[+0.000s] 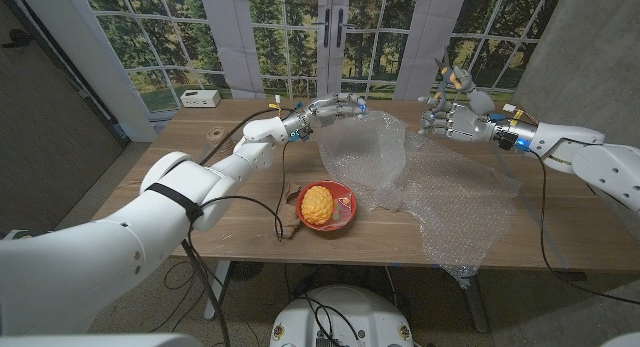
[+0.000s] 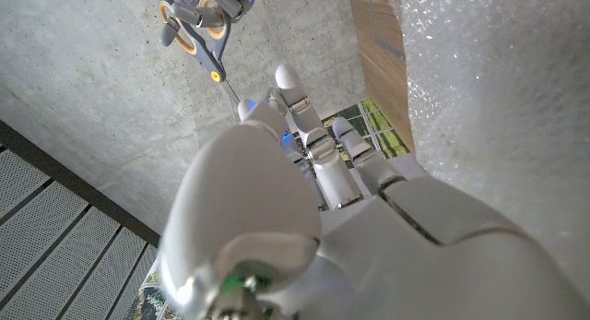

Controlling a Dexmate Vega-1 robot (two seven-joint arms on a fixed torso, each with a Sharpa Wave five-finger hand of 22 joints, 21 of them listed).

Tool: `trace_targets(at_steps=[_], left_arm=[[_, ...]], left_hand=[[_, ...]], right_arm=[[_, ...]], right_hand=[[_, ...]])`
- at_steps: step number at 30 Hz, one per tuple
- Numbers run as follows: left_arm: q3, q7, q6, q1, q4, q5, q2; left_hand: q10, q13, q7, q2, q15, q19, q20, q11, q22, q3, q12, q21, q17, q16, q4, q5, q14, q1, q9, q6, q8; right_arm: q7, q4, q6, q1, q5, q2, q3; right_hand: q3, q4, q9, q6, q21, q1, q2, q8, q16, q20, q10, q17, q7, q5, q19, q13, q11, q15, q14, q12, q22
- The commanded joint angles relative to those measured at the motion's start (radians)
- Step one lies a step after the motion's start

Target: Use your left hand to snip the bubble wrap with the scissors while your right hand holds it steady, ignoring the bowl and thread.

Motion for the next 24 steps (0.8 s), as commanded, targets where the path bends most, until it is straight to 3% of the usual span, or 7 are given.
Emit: trace_targets(at_steps=[1, 7, 15, 16, 17, 19, 24], left_arm=[[0.042, 0.287, -0.014, 0.128, -0.343, 0.101, 0.148], [0.047, 0.328, 0.006, 0.139, -0.382, 0.097, 0.194], [0.052, 0.289, 0.015, 0.130, -0.385, 0.060, 0.209], [0.049, 0.317, 0.009, 0.141, -0.399, 0.064, 0.212], [0.043, 0.346, 0.008, 0.155, -0.419, 0.066, 0.216], [0.041, 0.372, 0.002, 0.167, -0.435, 0.071, 0.224], [0.037, 0.385, -0.001, 0.181, -0.433, 0.060, 0.233]], left_hand=[[-0.027, -0.010, -0.010, 0.004, -0.059, -0.025, 0.059, -0.006, 0.001, -0.015, -0.016, -0.006, -0.009, -0.028, 0.071, 0.006, -0.070, -0.120, -0.007, -0.032, -0.029], [-0.028, -0.029, -0.020, -0.020, -0.056, -0.038, 0.083, 0.002, 0.001, -0.032, -0.025, -0.006, -0.039, -0.037, 0.106, 0.004, -0.097, -0.203, -0.016, -0.048, -0.054], [-0.022, -0.047, -0.020, -0.034, -0.056, -0.053, 0.088, -0.001, 0.002, -0.042, -0.033, -0.008, -0.063, -0.044, 0.122, 0.003, -0.137, -0.251, -0.028, -0.034, -0.066], [-0.020, -0.050, -0.019, -0.036, -0.053, -0.085, 0.081, -0.005, 0.001, -0.040, -0.035, -0.019, -0.072, -0.046, 0.120, 0.004, -0.162, -0.257, -0.032, -0.029, -0.071], [0.007, -0.055, -0.020, -0.034, -0.057, -0.104, 0.047, 0.002, -0.002, -0.033, -0.027, -0.021, -0.085, -0.034, 0.114, 0.006, -0.152, -0.259, -0.040, -0.033, -0.084], [0.034, -0.054, -0.019, -0.034, -0.067, -0.097, 0.018, -0.011, -0.005, -0.023, -0.014, -0.016, -0.088, -0.013, 0.099, 0.007, -0.116, -0.251, -0.050, -0.031, -0.097], [0.030, -0.051, -0.028, -0.039, -0.066, -0.091, 0.015, -0.010, -0.006, -0.019, -0.013, -0.013, -0.095, -0.015, 0.089, 0.007, -0.119, -0.249, -0.058, -0.043, -0.112]], right_arm=[[-0.018, -0.026, 0.010, -0.042, 0.002, -0.018, 0.031], [-0.025, -0.035, -0.002, -0.054, 0.007, -0.022, 0.032], [-0.030, -0.035, -0.009, -0.053, 0.009, -0.023, 0.032], [-0.030, -0.035, -0.009, -0.053, 0.009, -0.023, 0.032], [-0.032, -0.036, -0.011, -0.053, 0.009, -0.023, 0.032], [-0.035, -0.036, -0.014, -0.054, 0.012, -0.023, 0.033], [-0.040, -0.035, -0.020, -0.051, 0.010, -0.025, 0.032]], right_hand=[[-0.008, -0.001, -0.006, -0.144, -0.002, 0.012, 0.007, -0.007, -0.005, 0.007, -0.004, 0.001, 0.140, 0.011, 0.003, 0.002, 0.000, -0.053, -0.007, 0.001, -0.002], [-0.009, -0.003, -0.018, -0.144, -0.003, 0.021, 0.013, -0.008, -0.008, 0.005, -0.007, -0.002, 0.141, 0.014, 0.002, 0.000, -0.002, -0.055, -0.007, 0.001, -0.007], [-0.012, -0.004, -0.033, -0.143, -0.004, 0.028, 0.018, -0.008, -0.010, 0.005, -0.005, -0.002, 0.141, 0.017, 0.002, 0.001, -0.002, -0.056, -0.008, 0.005, -0.013], [-0.012, -0.004, -0.034, -0.142, -0.004, 0.029, 0.019, -0.007, -0.009, 0.005, -0.003, -0.002, 0.142, 0.017, 0.002, -0.002, -0.003, -0.058, -0.008, 0.005, -0.014], [-0.012, -0.003, -0.037, -0.141, -0.004, 0.029, 0.020, -0.007, -0.009, 0.005, -0.004, -0.001, 0.142, 0.018, 0.002, 0.000, -0.002, -0.055, -0.007, 0.006, -0.015], [-0.013, -0.003, -0.040, -0.141, -0.004, 0.030, 0.021, -0.007, -0.010, 0.004, -0.007, -0.001, 0.142, 0.018, 0.002, 0.004, 0.000, -0.056, -0.008, 0.008, -0.016], [-0.014, -0.002, -0.048, -0.142, -0.004, 0.033, 0.026, -0.007, -0.012, 0.004, -0.005, -0.004, 0.142, 0.020, 0.001, -0.005, -0.002, -0.056, -0.008, 0.005, -0.017]])
